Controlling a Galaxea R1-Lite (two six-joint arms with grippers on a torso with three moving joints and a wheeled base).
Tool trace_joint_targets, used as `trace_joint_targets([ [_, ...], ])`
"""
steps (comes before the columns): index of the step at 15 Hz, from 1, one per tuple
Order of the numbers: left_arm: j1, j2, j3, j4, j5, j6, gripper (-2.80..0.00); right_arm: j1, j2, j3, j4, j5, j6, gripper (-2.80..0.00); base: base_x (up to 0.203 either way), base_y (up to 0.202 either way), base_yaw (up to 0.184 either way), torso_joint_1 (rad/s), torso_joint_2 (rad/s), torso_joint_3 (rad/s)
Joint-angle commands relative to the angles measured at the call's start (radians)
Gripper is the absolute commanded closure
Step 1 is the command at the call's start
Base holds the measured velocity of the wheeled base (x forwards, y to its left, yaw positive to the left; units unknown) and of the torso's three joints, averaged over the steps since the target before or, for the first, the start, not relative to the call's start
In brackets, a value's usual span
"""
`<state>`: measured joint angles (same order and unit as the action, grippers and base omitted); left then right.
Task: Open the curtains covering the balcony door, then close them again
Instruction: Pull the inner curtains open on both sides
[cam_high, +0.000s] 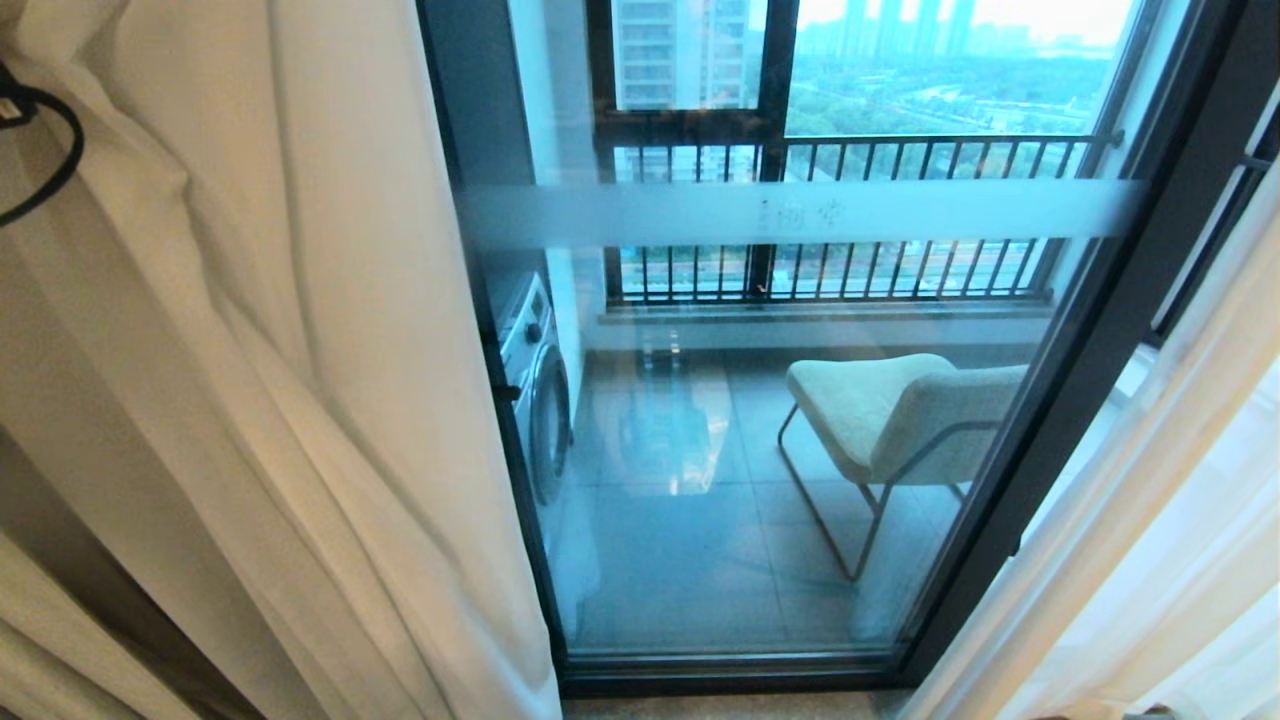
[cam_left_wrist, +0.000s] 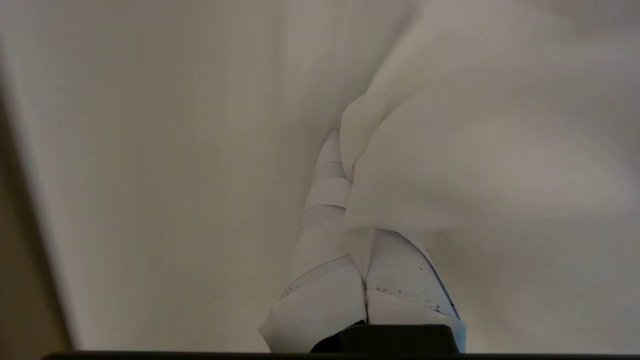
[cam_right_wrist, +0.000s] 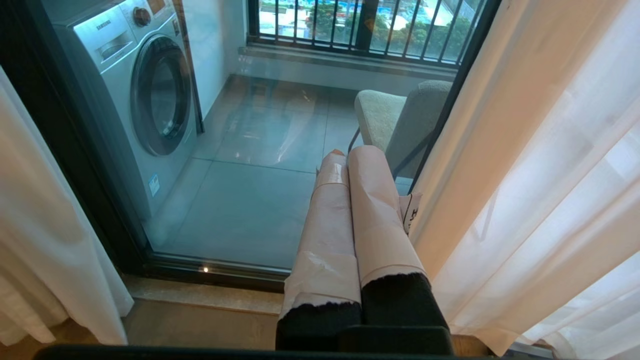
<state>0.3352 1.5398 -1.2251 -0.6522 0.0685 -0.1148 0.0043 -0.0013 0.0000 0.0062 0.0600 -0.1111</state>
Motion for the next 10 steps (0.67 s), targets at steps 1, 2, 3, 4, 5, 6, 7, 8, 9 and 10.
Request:
trace_joint_targets([
  [1, 0.109, 0.017, -0.007, 0.008, -0.052, -0.030, 0.00, 0.001, 0.001, 0.000, 0.000, 0.000, -0.001, 0.00, 0.000, 0.000, 0.000, 0.000, 0.00, 0.000],
  [2, 0.159, 0.023, -0.008, 0.015, -0.082, -0.043, 0.00, 0.000, 0.001, 0.000, 0.000, 0.000, -0.001, 0.00, 0.000, 0.000, 0.000, 0.000, 0.00, 0.000],
  [3, 0.212, 0.028, -0.009, 0.027, -0.120, -0.050, 0.00, 0.000, 0.001, 0.000, 0.000, 0.000, -0.001, 0.00, 0.000, 0.000, 0.000, 0.000, 0.00, 0.000],
  [4, 0.263, 0.036, -0.010, 0.038, -0.159, -0.056, 0.00, 0.000, 0.001, 0.000, 0.000, 0.001, -0.001, 0.00, 0.000, 0.000, 0.000, 0.000, 0.00, 0.000],
  [5, 0.308, 0.050, -0.012, 0.043, -0.196, -0.063, 0.00, 0.001, 0.001, 0.000, 0.000, 0.001, -0.001, 0.00, 0.000, 0.000, 0.000, 0.000, 0.00, 0.000],
  [6, 0.347, 0.071, -0.018, 0.043, -0.226, -0.067, 0.00, 0.000, 0.001, 0.000, 0.000, 0.001, -0.001, 0.00, 0.000, 0.000, 0.000, 0.000, 0.00, 0.000],
  [7, 0.378, 0.095, -0.033, 0.042, -0.247, -0.069, 0.00, 0.000, 0.001, 0.000, 0.000, 0.000, -0.001, 0.00, 0.000, 0.000, 0.000, 0.000, 0.00, 0.000],
  [8, 0.408, 0.122, -0.056, 0.042, -0.270, -0.070, 0.00, 0.002, 0.001, 0.000, 0.000, 0.000, -0.001, 0.00, 0.000, 0.000, 0.000, 0.000, 0.00, 0.000],
  [9, 0.432, 0.149, -0.081, 0.042, -0.292, -0.071, 0.00, 0.000, 0.001, 0.000, 0.000, 0.001, -0.001, 0.00, 0.000, 0.000, 0.000, 0.000, 0.00, 0.000],
  [10, 0.461, 0.181, -0.110, 0.042, -0.317, -0.071, 0.00, 0.000, 0.001, 0.000, 0.000, 0.001, -0.001, 0.00, 0.000, 0.000, 0.000, 0.000, 0.00, 0.000],
])
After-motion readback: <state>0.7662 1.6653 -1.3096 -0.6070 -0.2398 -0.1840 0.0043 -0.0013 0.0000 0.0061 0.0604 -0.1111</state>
